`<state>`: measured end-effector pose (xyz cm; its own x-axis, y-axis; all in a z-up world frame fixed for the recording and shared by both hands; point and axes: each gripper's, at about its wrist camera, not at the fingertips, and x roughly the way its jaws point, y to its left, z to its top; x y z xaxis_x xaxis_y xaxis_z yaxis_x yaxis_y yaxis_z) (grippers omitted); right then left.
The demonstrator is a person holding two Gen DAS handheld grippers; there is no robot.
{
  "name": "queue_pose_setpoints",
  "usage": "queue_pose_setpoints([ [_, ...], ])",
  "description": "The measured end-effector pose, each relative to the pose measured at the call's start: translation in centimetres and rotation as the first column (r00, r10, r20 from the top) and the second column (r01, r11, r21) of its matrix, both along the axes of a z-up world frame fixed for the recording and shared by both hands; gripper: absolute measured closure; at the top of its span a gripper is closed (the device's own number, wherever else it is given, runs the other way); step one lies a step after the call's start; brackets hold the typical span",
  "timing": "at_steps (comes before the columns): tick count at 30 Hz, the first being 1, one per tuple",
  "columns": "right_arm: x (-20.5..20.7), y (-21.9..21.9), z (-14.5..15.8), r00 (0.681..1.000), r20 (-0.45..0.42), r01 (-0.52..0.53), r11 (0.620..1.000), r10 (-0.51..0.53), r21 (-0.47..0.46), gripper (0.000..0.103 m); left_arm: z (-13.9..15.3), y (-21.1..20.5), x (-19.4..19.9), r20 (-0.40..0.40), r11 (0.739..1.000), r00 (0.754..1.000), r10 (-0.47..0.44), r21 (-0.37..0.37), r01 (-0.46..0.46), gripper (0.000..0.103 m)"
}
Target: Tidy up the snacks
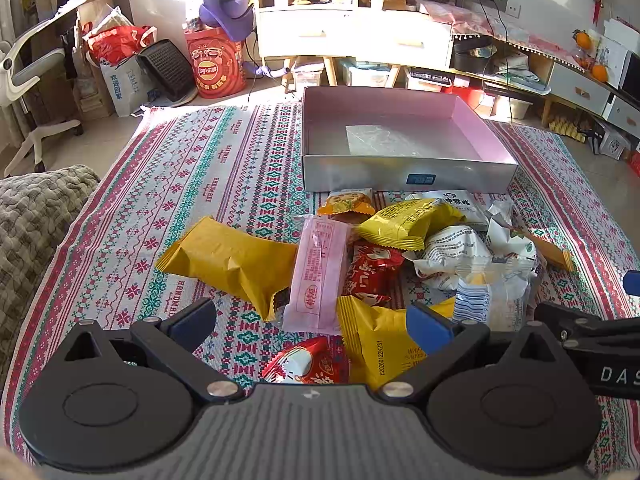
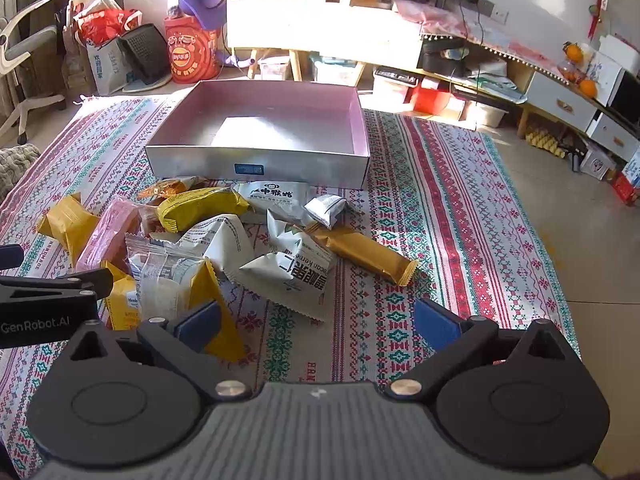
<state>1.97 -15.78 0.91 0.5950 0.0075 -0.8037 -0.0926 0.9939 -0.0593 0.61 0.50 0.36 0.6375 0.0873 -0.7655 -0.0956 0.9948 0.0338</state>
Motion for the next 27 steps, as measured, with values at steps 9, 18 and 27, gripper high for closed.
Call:
queue_pose_setpoints([
  [9,0.5,-0.4,0.1,0.999,-0.039,0.004,1.0,-0.003,0.024,0.0,0.1,0.1,0.2,-0.012,1.0,1.0,-0.023,0.011,0.023,0.0],
  [18,0.9,-1.1,0.5,0.998,-0.053,-0.023,0.997,0.027,0.07,0.001,0.1,2.6,1.5,-0.087,0.99,0.992,-0.093,-0.113,0.082,0.0],
  [27,0.3,0.3,0.1,0.984,-0.108,-0.103,0.947,0.141,0.303,0.014,-0.5,5.7,3.1,-0.098,0.967,0.993,-0.066,-0.25,0.04,0.008],
])
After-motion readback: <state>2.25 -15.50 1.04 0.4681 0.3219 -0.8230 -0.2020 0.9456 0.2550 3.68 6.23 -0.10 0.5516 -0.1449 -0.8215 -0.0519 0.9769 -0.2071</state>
